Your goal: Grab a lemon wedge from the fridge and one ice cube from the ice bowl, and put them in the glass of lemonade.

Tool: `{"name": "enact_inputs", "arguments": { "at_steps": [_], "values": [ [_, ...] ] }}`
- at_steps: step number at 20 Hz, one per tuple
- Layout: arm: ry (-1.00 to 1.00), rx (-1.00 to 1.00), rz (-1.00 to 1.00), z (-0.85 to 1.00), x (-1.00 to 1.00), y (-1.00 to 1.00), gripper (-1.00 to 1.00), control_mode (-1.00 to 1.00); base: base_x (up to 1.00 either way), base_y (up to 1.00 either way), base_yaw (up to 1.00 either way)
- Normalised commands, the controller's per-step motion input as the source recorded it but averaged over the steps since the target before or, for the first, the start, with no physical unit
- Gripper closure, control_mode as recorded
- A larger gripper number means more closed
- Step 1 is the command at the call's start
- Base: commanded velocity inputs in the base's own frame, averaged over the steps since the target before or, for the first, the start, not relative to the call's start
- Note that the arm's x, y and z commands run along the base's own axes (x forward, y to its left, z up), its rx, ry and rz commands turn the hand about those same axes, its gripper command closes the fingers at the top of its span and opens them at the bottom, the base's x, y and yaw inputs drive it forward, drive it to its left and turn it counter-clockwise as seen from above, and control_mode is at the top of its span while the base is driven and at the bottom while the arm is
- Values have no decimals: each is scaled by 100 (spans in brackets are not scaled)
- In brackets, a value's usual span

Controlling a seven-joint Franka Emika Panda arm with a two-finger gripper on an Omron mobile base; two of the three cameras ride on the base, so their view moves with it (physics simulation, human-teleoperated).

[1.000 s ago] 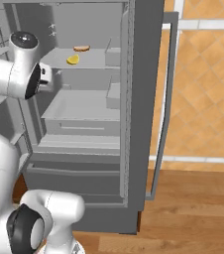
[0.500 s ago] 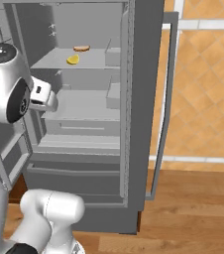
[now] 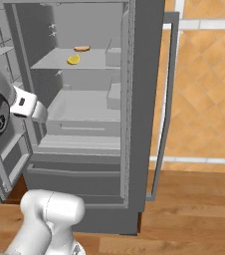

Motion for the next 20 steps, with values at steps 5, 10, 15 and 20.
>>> {"name": "enact_inputs", "arguments": {
  "at_steps": [5,10,15,20],
  "values": [
    [-21,0,0,44,-42,0,-100,-100,0,0,0],
    [-27,7,0,27,-40,0,-100,-100,0,0,0],
    [-9,5,0,26,4,0,-100,-100,0,0,0],
    [0,1,0,21,28,0,-100,-100,0,0,0]
  ]
}}
